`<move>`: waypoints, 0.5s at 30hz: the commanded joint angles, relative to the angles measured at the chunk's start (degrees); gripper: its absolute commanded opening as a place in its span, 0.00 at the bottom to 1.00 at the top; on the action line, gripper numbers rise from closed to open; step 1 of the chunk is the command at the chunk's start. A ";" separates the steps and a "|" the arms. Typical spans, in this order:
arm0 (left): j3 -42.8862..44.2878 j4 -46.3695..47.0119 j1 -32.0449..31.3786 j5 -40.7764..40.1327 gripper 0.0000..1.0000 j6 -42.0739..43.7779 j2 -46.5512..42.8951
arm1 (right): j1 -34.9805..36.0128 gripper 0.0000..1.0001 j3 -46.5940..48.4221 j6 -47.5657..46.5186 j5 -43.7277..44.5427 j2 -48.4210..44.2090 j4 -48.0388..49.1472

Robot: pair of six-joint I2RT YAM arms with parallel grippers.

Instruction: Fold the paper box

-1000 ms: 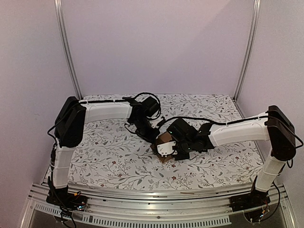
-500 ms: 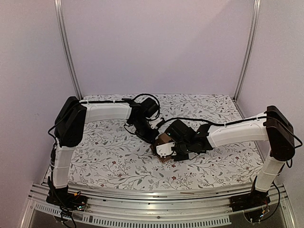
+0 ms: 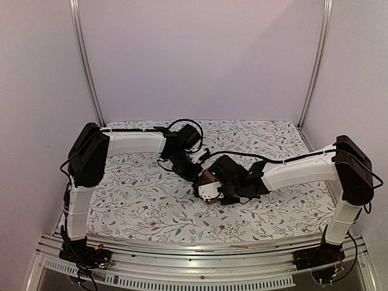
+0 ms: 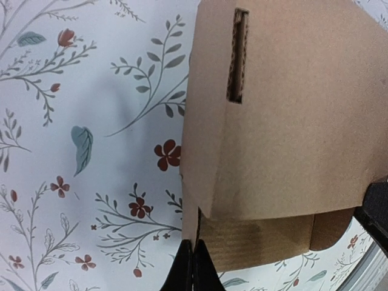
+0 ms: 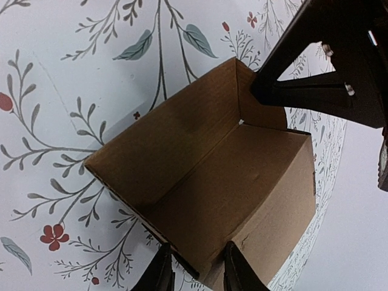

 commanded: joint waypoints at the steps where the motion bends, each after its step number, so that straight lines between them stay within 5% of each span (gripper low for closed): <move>1: -0.28 3.24 -0.78 5.02 0.00 0.61 -0.18 | 0.32 0.26 -2.47 1.92 -3.37 6.08 -4.84; 15: 6.50 -2.27 0.02 6.59 0.00 0.63 3.13 | 0.31 0.35 -2.80 -0.32 -13.40 4.26 -10.76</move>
